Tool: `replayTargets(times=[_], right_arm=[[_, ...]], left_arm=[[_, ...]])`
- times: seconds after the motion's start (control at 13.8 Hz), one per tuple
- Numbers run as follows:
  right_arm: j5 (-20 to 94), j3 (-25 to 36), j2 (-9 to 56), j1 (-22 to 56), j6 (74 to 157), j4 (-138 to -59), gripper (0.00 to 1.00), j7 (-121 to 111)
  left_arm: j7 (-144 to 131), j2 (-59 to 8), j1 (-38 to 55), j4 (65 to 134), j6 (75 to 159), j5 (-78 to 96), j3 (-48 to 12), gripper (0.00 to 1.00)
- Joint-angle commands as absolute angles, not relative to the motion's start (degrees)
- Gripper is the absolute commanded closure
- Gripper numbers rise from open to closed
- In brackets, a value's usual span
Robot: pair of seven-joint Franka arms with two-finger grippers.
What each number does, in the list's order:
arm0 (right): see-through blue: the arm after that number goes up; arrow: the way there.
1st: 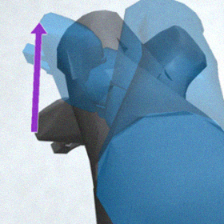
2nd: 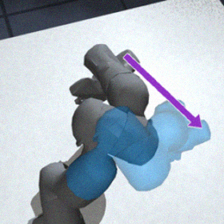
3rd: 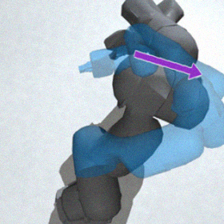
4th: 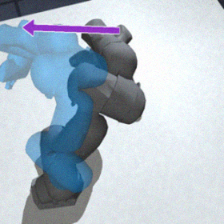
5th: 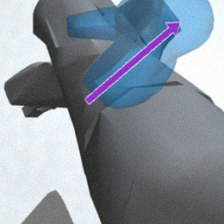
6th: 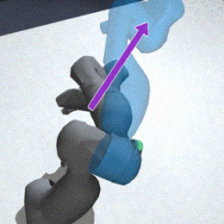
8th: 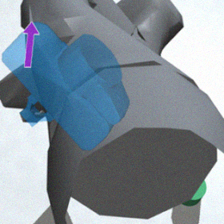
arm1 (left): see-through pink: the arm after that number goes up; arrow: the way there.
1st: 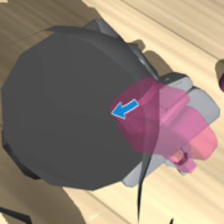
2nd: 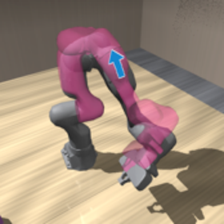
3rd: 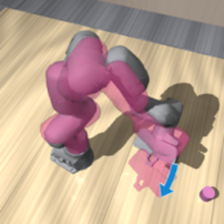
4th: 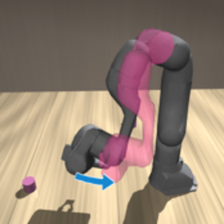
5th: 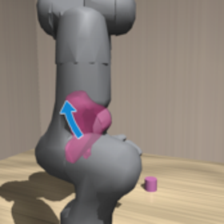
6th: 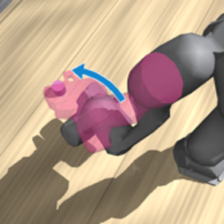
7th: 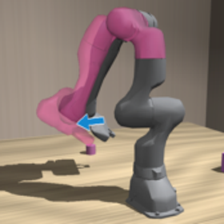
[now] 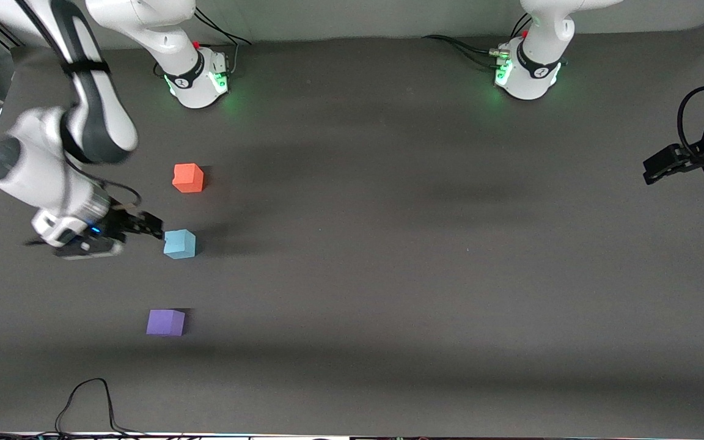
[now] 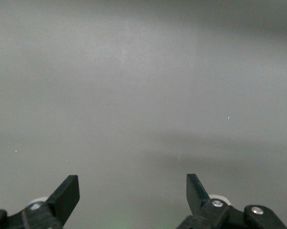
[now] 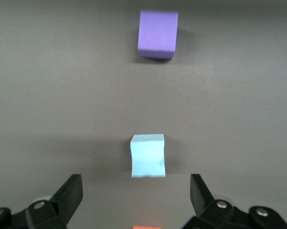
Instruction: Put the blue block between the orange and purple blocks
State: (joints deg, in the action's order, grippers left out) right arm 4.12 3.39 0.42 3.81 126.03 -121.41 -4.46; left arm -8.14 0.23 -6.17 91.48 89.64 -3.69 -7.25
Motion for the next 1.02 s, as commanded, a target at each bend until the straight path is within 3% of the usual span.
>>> replayTargets(times=[0.0, 0.15, 0.36, 0.65, 0.94], right_arm=[[5.27, 3.51, -7.19, 3.17, 117.02, -118.93, 0.0, -4.04], [5.01, 3.78, -8.17, 2.9, 110.17, -113.94, 0.0, -3.96], [4.22, 4.31, -8.09, 2.9, 97.06, -105.31, 0.0, -4.04], [2.56, 4.31, -9.4, 2.11, 96.06, -105.47, 0.0, -4.04], [0.7, 4.04, -9.49, 2.55, 95.19, -105.47, 0.0, -4.04]], left_arm=[[-8.61, 3.41, -6.15, 94.64, 89.99, -3.43, -7.21, 0.0], [-8.61, 8.32, -6.15, 101.74, 94.81, -3.17, -7.29, 0.0], [-8.52, 8.26, -6.15, 101.08, 93.96, -1.49, -7.29, 0.0], [-8.17, 5.02, -5.98, 94.41, 87.3, -1.58, -7.38, 0.0], [-8.44, 5.1, -6.15, 94.04, 85.87, -2.19, -7.29, 0.0]])
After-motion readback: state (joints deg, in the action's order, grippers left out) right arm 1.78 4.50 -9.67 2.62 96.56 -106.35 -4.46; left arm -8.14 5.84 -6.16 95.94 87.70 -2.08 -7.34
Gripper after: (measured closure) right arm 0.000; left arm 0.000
